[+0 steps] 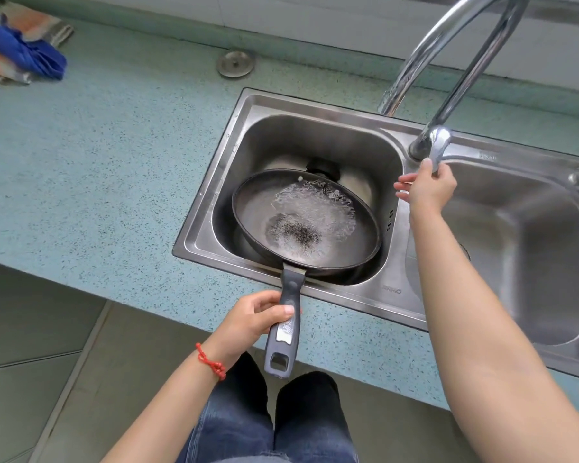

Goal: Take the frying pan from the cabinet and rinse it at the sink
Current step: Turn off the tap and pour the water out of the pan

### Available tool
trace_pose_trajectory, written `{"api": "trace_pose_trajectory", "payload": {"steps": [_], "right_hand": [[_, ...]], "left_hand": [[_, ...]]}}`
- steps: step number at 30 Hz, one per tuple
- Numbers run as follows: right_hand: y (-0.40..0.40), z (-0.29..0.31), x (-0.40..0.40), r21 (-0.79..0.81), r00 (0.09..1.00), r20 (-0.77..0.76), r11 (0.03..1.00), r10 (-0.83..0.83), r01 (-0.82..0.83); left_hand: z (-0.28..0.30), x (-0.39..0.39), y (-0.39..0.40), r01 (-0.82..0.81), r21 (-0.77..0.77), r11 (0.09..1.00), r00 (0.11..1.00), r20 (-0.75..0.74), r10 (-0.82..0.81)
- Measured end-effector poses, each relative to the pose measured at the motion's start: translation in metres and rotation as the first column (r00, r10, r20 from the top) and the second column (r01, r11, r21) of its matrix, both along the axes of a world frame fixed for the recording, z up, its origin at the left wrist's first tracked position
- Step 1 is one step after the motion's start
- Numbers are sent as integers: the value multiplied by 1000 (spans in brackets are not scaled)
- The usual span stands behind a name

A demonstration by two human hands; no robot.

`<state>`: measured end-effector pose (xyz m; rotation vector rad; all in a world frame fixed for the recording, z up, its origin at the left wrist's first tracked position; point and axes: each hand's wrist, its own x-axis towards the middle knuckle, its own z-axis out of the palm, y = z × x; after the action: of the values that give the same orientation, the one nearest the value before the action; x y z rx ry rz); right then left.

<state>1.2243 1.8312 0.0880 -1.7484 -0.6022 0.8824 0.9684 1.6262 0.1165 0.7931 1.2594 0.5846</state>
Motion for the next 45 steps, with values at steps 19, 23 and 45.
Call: {"api": "trace_pose_trajectory", "payload": {"steps": [19,23,45], "right_hand": [[-197,77,-101,-215,930,-43,905,366,-367],[-237,88,-138,-420,842,-70,750,534,-511],[-233,83,-138,-166,733,-423,750,533,-641]], "left_hand": [[0,-9,6,96,56,994,995,10,-97],[-2,-9,6,93,81,992,995,36,-96],[-5,19,6,-118,-164,979,949,270,160]]}}
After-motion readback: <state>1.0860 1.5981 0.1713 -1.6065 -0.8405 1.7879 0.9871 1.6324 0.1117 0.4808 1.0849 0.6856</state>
